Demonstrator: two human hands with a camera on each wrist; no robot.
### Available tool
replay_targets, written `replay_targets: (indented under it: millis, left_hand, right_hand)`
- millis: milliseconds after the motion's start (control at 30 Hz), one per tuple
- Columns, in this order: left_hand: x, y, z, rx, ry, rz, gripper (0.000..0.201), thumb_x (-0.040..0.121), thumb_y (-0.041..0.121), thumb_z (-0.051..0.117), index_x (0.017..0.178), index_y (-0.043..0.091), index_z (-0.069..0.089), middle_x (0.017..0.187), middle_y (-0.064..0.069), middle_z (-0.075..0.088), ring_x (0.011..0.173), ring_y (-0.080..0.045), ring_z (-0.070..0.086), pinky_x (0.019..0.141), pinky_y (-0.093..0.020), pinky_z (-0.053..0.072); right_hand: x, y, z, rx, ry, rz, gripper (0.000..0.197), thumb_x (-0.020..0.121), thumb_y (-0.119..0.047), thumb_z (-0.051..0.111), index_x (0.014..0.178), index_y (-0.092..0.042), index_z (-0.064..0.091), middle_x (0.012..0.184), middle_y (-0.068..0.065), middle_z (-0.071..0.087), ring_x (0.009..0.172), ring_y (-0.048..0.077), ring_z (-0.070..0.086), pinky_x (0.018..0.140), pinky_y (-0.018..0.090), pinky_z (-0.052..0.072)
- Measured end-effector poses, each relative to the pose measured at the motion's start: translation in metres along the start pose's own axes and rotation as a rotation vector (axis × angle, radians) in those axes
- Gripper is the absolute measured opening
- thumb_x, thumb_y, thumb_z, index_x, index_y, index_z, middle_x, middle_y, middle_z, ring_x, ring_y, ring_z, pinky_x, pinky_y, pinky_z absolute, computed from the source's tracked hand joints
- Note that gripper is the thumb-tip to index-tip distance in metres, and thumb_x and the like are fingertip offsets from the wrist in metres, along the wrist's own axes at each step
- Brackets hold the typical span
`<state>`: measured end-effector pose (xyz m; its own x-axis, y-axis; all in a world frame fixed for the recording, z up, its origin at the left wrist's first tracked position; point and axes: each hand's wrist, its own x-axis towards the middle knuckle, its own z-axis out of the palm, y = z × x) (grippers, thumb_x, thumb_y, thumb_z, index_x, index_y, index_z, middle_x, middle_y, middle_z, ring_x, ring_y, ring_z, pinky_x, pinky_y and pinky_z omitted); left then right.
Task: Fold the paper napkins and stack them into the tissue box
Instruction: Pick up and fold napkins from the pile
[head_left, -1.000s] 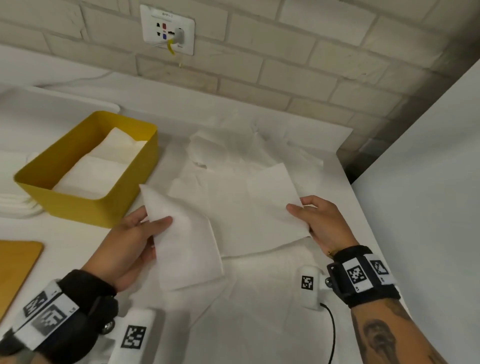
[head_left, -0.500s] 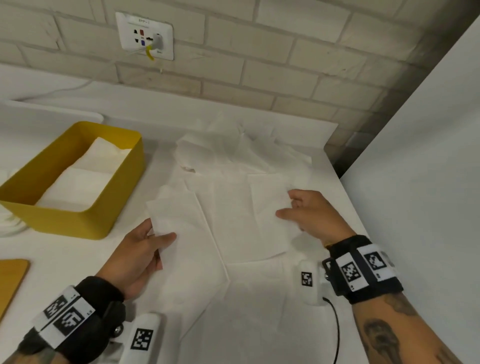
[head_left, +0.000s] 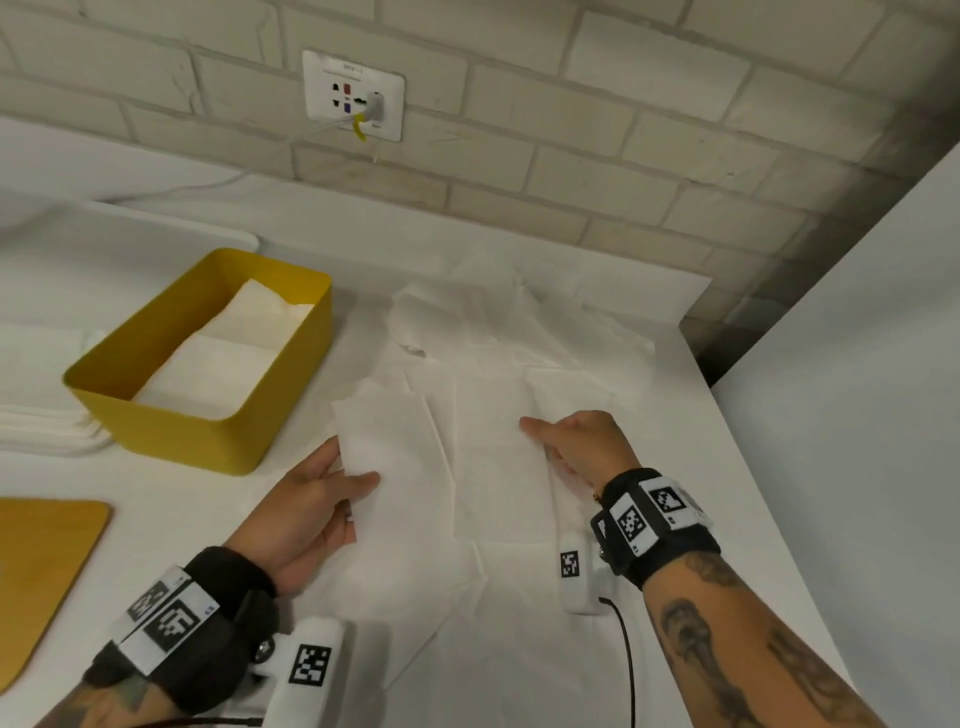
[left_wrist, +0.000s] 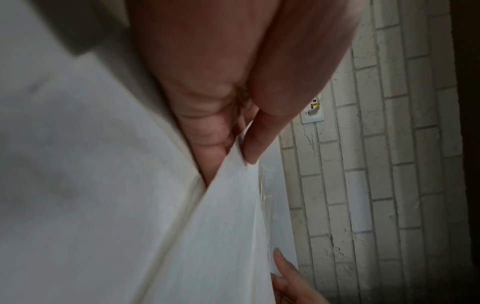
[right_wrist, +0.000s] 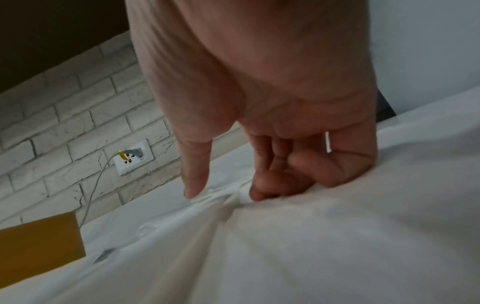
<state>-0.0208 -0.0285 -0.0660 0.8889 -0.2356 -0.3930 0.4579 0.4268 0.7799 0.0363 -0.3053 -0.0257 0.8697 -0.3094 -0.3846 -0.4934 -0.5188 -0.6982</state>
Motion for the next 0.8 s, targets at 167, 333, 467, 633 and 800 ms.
replay_targets:
  millis: [167,333,467,633,800]
  left_hand:
    - [0.000,-0.001,0.001,-0.025,0.006,0.005,0.044,0.099,-0.008,0.049,0.134,0.016,0.062,0.124,-0.015,0.073,0.109,-0.031,0.070,0.082,-0.037,0.063]
    - [-0.003,0.002,0.003,-0.046,0.016,0.003,0.041,0.100,-0.005,0.048,0.133,0.017,0.062,0.126,-0.014,0.072,0.117,-0.033,0.067,0.091,-0.041,0.058]
    - [-0.004,0.003,0.006,-0.098,0.053,-0.003,0.035,0.103,0.002,0.048,0.132,0.015,0.063,0.126,-0.012,0.072,0.120,-0.031,0.066,0.094,-0.041,0.057]
    - [-0.003,0.001,0.005,-0.156,0.098,-0.011,0.032,0.106,0.009,0.046,0.131,0.011,0.064,0.129,-0.016,0.070,0.125,-0.035,0.061,0.110,-0.053,0.047]
    - [-0.005,0.002,0.008,-0.233,0.116,-0.040,0.032,0.107,0.011,0.043,0.130,0.008,0.065,0.128,-0.018,0.070,0.118,-0.034,0.065,0.099,-0.046,0.056]
  right_hand:
    - [0.014,0.003,0.011,0.040,0.009,-0.028,0.025,0.082,-0.026,0.083,0.079,-0.007,0.067,0.092,0.009,0.072,0.095,0.030,0.070,0.092,0.037,0.056]
    - [0.012,-0.002,0.011,0.129,0.071,-0.088,0.014,0.085,-0.021,0.079,0.090,-0.014,0.068,0.100,0.005,0.069,0.098,0.025,0.066,0.082,0.029,0.053]
    - [-0.025,-0.029,-0.004,0.245,0.066,-0.286,0.011,0.090,-0.019,0.075,0.097,-0.018,0.066,0.097,0.004,0.076,0.086,0.020,0.070,0.069,0.026,0.047]
    - [-0.078,-0.059,-0.016,0.624,-0.443,-0.487,0.031,0.086,-0.011,0.069,0.117,-0.014,0.064,0.101,0.011,0.077,0.085,0.024,0.074,0.074,0.034,0.059]
    - [-0.067,-0.051,0.024,0.599,-0.418,-0.330,0.035,0.089,-0.006,0.070,0.123,-0.012,0.063,0.095,0.011,0.076,0.081,0.020,0.072,0.076,0.033,0.058]
